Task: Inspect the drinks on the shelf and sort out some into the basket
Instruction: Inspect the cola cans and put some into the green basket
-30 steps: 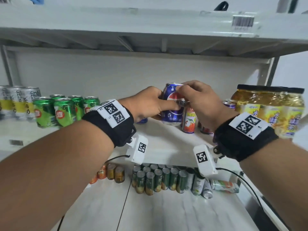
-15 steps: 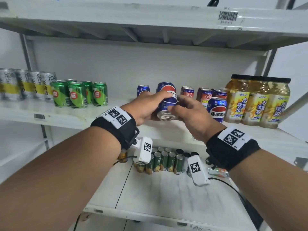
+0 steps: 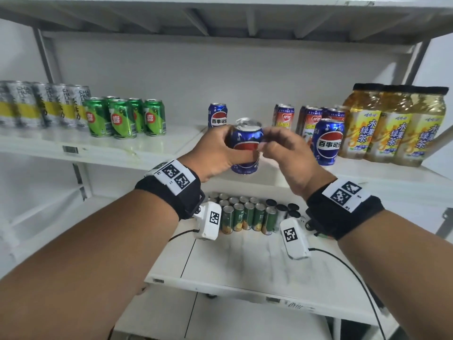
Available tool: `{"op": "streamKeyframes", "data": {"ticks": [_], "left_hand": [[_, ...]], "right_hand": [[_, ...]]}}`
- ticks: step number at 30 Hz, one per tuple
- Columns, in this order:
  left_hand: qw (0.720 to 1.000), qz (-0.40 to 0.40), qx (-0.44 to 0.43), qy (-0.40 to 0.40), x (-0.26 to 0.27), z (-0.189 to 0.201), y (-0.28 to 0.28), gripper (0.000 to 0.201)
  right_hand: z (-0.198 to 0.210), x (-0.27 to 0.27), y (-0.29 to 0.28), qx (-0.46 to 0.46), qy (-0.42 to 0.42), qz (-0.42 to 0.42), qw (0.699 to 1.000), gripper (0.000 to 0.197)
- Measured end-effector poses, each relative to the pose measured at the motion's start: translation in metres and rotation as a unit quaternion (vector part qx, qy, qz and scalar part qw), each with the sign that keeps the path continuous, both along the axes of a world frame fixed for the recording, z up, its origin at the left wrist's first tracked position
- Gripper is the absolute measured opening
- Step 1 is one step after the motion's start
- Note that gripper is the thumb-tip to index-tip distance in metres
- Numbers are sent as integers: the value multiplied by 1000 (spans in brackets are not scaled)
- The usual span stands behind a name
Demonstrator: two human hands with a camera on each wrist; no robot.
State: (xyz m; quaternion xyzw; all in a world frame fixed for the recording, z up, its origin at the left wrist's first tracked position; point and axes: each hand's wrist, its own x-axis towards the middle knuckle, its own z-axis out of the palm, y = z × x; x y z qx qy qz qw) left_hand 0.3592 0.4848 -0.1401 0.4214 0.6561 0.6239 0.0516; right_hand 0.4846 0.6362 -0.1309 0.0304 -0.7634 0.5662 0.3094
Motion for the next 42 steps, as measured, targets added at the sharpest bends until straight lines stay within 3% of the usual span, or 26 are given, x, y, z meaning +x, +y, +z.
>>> {"op": "streamKeyframes", "data": {"ticks": [3, 6, 15, 22, 25, 28, 31, 33, 37, 42], "left_hand": [[994, 26, -33, 104, -2, -11, -5, 61], [991, 31, -4, 131, -3, -18, -5, 66], [979, 66, -12, 190, -2, -9, 10, 64], [981, 42, 28, 187, 8, 8, 32, 69], [987, 24, 13, 161, 11, 24, 48, 67], [982, 36, -46, 179, 9, 47, 68, 56], [977, 44, -97, 184, 9, 69, 89, 48], [974, 40, -124, 186, 12, 80, 104, 52], [968, 35, -154, 194, 16, 91, 128, 54], [963, 8, -156, 218, 23, 99, 145, 51]], "right_hand": [[7, 9, -5, 74, 8, -18, 997, 40], [5, 12, -9, 137, 12, -22, 990, 45], [-6, -5, 9, 26, 57, 0, 998, 45], [12, -2, 26, 105, 68, -22, 992, 31], [34, 3, 40, 237, 60, -137, 960, 26], [59, 11, 70, 408, 37, -231, 882, 50], [79, 15, 103, 475, -4, -269, 838, 59], [86, 16, 122, 488, -56, -294, 820, 54], [82, 15, 134, 469, -178, -289, 815, 21], [76, 15, 135, 436, -190, -283, 833, 54]]}}
